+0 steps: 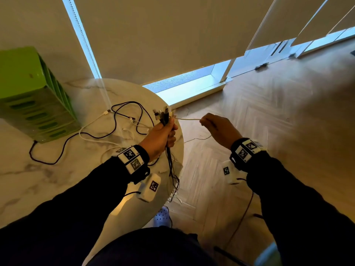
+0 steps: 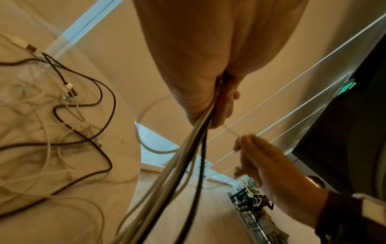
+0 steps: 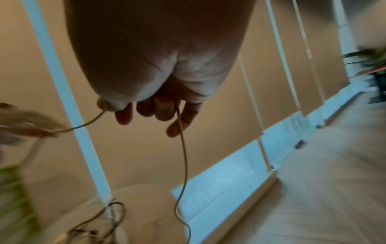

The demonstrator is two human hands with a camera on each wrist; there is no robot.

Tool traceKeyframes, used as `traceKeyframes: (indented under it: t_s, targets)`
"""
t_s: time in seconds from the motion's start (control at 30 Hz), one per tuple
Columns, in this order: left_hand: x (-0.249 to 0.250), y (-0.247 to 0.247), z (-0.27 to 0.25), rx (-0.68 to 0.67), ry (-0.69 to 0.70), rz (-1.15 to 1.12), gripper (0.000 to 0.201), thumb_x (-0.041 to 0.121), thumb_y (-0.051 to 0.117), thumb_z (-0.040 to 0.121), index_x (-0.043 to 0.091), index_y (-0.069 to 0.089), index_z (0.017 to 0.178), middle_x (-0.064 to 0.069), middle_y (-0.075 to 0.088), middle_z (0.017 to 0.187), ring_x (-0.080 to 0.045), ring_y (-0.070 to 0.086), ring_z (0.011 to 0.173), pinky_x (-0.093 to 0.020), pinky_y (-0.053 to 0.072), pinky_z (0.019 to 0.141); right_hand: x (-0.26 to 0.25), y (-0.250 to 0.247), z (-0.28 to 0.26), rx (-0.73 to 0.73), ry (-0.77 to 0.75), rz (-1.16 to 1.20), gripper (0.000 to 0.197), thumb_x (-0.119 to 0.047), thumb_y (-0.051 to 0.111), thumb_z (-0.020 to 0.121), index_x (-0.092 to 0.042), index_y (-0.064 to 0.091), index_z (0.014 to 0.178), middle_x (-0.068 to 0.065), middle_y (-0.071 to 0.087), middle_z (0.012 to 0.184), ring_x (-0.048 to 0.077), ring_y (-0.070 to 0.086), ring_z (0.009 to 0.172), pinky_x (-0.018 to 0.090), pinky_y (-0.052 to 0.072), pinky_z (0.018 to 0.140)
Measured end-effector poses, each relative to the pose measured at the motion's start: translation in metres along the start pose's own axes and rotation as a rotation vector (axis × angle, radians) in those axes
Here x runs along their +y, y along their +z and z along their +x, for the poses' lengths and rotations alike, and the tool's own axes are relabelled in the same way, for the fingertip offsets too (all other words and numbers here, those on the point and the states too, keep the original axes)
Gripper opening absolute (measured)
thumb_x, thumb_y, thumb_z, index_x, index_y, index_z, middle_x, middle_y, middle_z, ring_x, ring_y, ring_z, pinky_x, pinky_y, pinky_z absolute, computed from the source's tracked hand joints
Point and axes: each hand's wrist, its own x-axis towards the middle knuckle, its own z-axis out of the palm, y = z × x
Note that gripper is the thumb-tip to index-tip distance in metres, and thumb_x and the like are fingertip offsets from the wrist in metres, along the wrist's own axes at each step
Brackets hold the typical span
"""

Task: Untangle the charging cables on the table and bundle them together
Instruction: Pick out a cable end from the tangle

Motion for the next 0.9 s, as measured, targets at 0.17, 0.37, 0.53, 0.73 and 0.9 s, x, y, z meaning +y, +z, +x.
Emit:
traceKeyframes:
  t_s: [0.17, 0.37, 0.53, 0.73, 0.9]
  targets:
    - [-0.007, 0.018, 0.0, 0.048, -0.016, -0.092, 0.033, 0.043, 0.043, 0.105, 0.016, 0.051, 0.088, 0.004, 0.026, 0.063, -0.01, 0.024, 0.053, -0.025, 0.021, 0.052, -0.05, 0.015, -0.004, -0.108, -0.165, 0.06, 0.022, -0.036, 0.046, 0.105, -0.018, 0.057, 0.1, -0.015, 0.053, 0.072, 0.0, 0.053, 0.064, 0.012, 0.037, 0.058]
    - [0.015, -0.011, 0.009, 0.333, 0.114, -0.289, 0.03, 0.025, 0.047, 0.107, 0.02, 0.042, 0.078, 0.009, 0.033, 0.055, -0.007, 0.026, 0.047, -0.024, 0.021, 0.049, -0.007, 0.065, -0.012, -0.394, -0.055, -0.037, 0.03, -0.04, 0.048, 0.103, -0.016, 0.062, 0.093, 0.003, 0.065, 0.09, 0.022, 0.061, 0.083, 0.036, 0.05, 0.077]
    - [0.043, -0.059, -0.006, 0.498, 0.239, -0.373, 0.031, 0.022, 0.045, 0.107, 0.018, 0.042, 0.077, 0.005, 0.035, 0.061, -0.008, 0.026, 0.048, -0.021, 0.022, 0.045, 0.048, 0.098, -0.017, -0.498, 0.115, -0.13, 0.028, -0.027, 0.051, 0.103, -0.012, 0.072, 0.092, 0.006, 0.06, 0.101, 0.031, 0.062, 0.097, 0.04, 0.047, 0.094]
    - [0.04, -0.083, -0.025, 0.52, 0.238, -0.287, 0.026, 0.025, 0.046, 0.106, 0.016, 0.044, 0.082, 0.002, 0.037, 0.069, -0.006, 0.027, 0.047, -0.021, 0.021, 0.047, 0.019, 0.074, 0.028, -0.195, 0.016, -0.032, 0.018, -0.009, 0.048, 0.102, -0.012, 0.065, 0.104, 0.002, 0.071, 0.091, 0.021, 0.069, 0.08, 0.03, 0.056, 0.079]
    - [0.015, -0.048, -0.026, 0.355, 0.18, -0.128, 0.028, 0.026, 0.043, 0.108, 0.015, 0.048, 0.082, 0.004, 0.043, 0.063, -0.007, 0.027, 0.046, -0.019, 0.025, 0.044, -0.047, 0.04, 0.067, 0.002, -0.173, 0.217, 0.023, -0.011, 0.046, 0.105, -0.009, 0.066, 0.116, 0.004, 0.071, 0.094, 0.011, 0.069, 0.08, 0.01, 0.052, 0.076]
